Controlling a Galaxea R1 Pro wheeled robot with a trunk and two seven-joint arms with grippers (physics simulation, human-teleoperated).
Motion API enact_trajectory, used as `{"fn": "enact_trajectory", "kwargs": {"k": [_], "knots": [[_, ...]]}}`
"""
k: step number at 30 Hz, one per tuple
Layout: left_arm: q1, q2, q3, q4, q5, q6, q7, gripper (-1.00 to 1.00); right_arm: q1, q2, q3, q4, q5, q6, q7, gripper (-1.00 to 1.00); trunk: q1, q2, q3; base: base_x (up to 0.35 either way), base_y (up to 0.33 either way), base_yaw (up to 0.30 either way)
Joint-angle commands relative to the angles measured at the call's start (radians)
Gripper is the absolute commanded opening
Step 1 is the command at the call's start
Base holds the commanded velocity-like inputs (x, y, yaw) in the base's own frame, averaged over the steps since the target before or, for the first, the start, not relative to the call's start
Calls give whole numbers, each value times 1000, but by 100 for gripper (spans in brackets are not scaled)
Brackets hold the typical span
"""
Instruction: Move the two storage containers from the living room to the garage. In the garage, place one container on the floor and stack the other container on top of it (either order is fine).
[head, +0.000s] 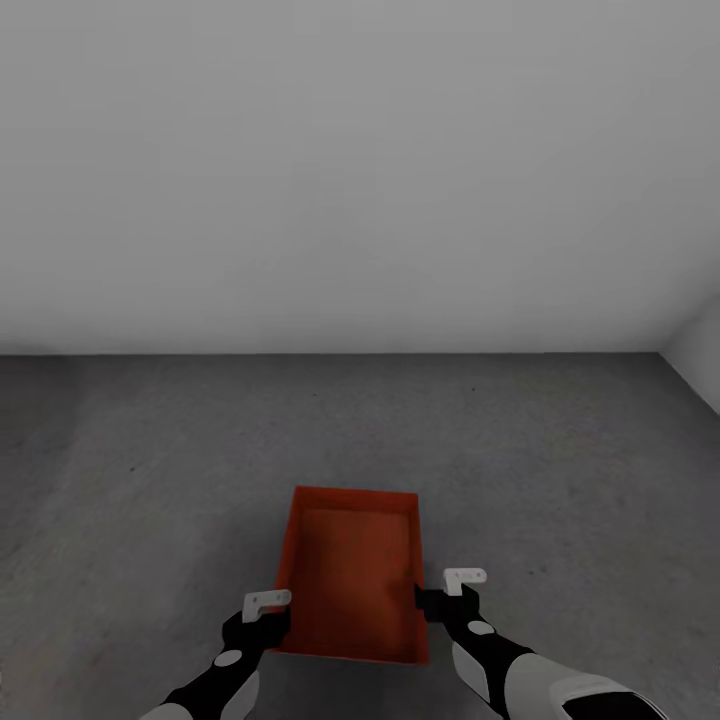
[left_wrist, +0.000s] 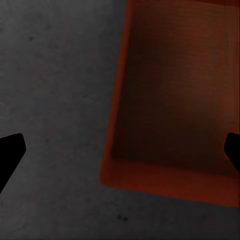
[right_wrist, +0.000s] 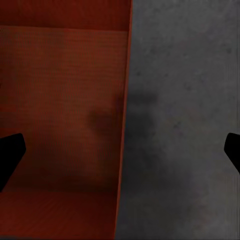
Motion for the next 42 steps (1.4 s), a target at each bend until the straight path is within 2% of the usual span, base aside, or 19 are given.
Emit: {"fn": "enact_trajectory", "kwargs": {"k": [1,42], "knots": [[-1,0,-9,1,9,-4,5,100,-1,0,9,1,-8,-3,-3,100,-4,7,3,0,0,0],[-1,0,-10,-1,9,-4,5,100,-1,-1,8,1,-8,-4,-3,100,-161,294,131,0,0,0]]}}
